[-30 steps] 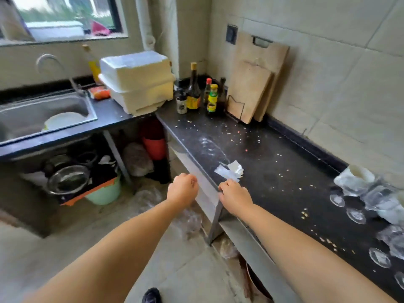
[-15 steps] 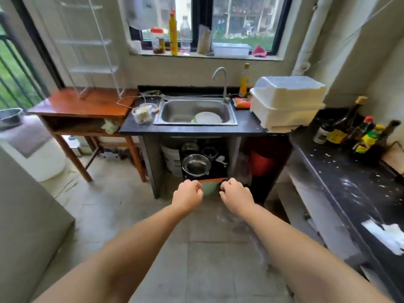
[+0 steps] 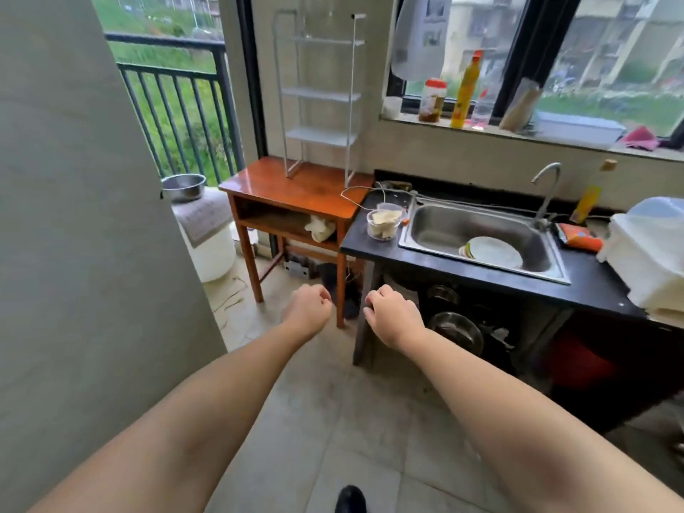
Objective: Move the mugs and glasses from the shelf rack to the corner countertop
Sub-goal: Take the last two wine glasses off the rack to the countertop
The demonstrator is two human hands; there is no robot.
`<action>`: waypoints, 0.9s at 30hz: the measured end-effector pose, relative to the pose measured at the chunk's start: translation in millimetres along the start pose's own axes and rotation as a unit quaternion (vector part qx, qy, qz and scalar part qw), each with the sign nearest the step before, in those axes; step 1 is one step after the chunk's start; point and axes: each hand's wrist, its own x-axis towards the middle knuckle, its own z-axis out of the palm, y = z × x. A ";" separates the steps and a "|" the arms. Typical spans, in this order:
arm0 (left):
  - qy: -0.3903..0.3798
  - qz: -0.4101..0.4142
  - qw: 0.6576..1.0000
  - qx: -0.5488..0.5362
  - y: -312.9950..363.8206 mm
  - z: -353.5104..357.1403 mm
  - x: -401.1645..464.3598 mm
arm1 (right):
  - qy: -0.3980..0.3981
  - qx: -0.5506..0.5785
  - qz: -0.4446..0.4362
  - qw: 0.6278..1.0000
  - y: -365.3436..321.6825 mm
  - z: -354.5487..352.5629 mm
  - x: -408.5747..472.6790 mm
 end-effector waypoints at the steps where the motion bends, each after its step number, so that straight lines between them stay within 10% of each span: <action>1: 0.002 -0.001 1.000 -0.003 -3.2 -7.5 14.5 | 0.004 -0.003 -0.008 1.000 -4.3 0.8 17.6; 27: 0.073 0.120 0.990 -0.016 6.1 -171.4 528.1 | 0.122 -0.017 0.000 0.992 -44.5 -104.4 559.1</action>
